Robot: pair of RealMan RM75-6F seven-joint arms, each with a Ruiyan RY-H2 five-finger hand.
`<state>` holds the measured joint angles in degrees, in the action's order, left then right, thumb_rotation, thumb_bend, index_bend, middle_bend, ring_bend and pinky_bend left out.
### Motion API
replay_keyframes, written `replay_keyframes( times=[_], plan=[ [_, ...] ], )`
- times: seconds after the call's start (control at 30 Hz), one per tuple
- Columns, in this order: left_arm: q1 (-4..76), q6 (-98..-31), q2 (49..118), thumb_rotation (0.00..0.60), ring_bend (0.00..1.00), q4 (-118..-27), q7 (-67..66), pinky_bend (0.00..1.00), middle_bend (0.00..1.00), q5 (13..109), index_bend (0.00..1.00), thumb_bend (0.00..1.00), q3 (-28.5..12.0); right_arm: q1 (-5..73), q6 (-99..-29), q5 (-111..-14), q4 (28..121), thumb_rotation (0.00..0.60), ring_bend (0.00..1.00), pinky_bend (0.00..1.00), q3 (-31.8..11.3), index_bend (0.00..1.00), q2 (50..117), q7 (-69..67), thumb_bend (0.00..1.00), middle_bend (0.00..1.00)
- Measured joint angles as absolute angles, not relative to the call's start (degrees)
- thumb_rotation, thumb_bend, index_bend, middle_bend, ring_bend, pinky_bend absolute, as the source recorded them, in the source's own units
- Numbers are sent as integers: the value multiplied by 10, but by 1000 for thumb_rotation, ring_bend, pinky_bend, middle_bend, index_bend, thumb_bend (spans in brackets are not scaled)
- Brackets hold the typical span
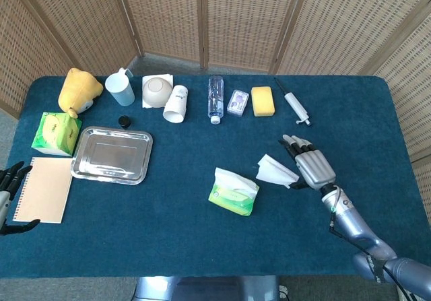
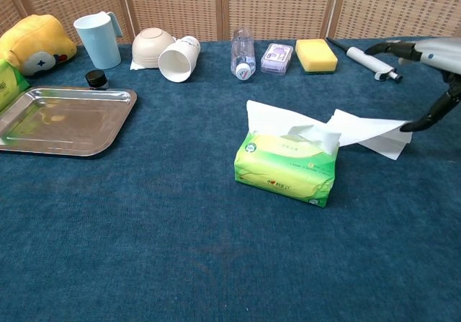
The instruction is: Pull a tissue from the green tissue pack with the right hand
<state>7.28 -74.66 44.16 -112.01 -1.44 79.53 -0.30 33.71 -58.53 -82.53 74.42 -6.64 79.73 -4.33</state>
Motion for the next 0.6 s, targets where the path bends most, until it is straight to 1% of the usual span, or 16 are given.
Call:
replay_keyframes(
  times=[0.2, 0.37, 0.6],
  plan=[
    [73, -745, 439, 600, 0, -1121, -8, 0, 0, 794, 0, 0, -2, 323, -609, -823, 794, 600, 0, 124, -67, 0, 766, -43, 0, 0],
    [71, -745, 438, 600, 0, -1120, -4, 0, 0, 801, 0, 0, 1, 294, -658, -842, 812, 600, 0, 126, -54, 0, 745, -43, 0, 0],
    [62, -760, 433, 600, 0, -1121, -2, 0, 0, 816, 0, 0, 8, 250, -733, -881, 805, 600, 0, 127, -29, 0, 735, -48, 0, 0]
  ],
)
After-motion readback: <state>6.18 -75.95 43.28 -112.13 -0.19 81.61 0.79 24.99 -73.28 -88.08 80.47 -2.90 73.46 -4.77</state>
